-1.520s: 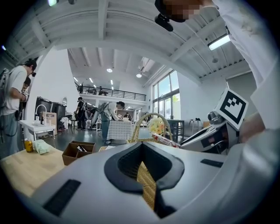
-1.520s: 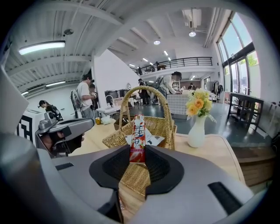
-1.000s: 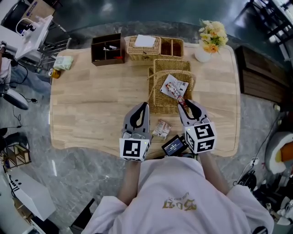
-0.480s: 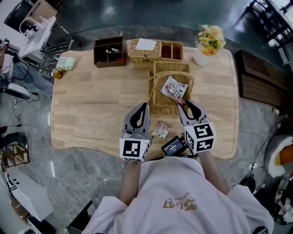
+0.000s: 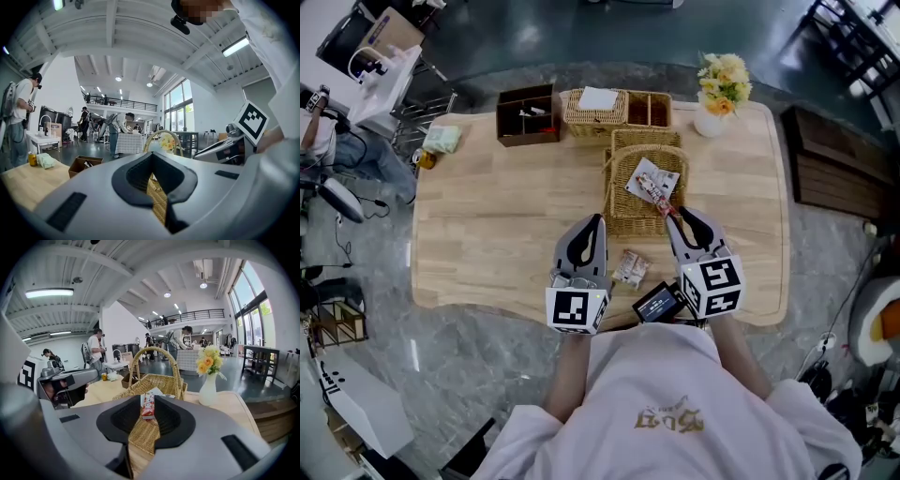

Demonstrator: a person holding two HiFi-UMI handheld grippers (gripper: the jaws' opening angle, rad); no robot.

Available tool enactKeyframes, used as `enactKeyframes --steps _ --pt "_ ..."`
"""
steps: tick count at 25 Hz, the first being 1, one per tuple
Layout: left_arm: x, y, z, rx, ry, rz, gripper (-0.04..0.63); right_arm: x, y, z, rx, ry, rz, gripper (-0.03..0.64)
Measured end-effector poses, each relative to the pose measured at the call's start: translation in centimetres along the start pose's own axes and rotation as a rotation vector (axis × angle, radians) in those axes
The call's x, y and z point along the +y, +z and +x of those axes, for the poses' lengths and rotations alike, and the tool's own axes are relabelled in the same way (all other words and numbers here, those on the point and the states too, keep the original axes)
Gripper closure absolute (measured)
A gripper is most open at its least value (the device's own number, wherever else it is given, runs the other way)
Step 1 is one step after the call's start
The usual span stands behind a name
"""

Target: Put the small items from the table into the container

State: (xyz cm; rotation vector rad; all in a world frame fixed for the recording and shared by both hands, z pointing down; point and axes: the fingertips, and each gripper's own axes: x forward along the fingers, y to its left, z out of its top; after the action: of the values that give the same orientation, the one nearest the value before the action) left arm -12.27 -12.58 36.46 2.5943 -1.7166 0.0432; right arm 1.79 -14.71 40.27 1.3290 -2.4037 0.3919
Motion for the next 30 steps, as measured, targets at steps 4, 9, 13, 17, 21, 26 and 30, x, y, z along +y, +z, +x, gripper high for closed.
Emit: enactKeyframes --steps 4,9,13,17,21,26,30 --pt "-0.7 0.7 -0.3 -0.012 -0.003 0.008 0.601 -0.4 1.0 -1.3 -0.057 -0.023 -0.029 0.574" --pt "-1.1 1.9 -0.9 -0.035 0.022 0.026 0.601 -0.3 1.6 -2.4 -0.088 -0.013 -0.050 0.595" --pt "-1.5 3.3 -1.4 -0.058 0.033 0.040 0.601 -0.3 2.5 -3.5 -0.132 -0.007 -0.059 0.595" --pt "-1.5 4.8 -2.2 -0.085 0.052 0.050 0.601 -0.2 3.7 -4.9 -0.183 0.011 -0.050 0.595" --pt "-1.7 5.9 -3.0 -0.110 0.081 0.064 0.601 -0.2 4.3 -5.8 -0.207 0.019 -0.065 0.595" --pt "-2.1 7.0 -3.9 -0.135 0.104 0.068 0.601 -0.1 5.2 -6.8 -0.247 0.021 -0.091 0.595" --pt "-2.4 8.2 -4.4 -0.156 0.116 0.075 0.601 0.1 6.5 -7.8 -0.299 0.024 -0.113 0.595"
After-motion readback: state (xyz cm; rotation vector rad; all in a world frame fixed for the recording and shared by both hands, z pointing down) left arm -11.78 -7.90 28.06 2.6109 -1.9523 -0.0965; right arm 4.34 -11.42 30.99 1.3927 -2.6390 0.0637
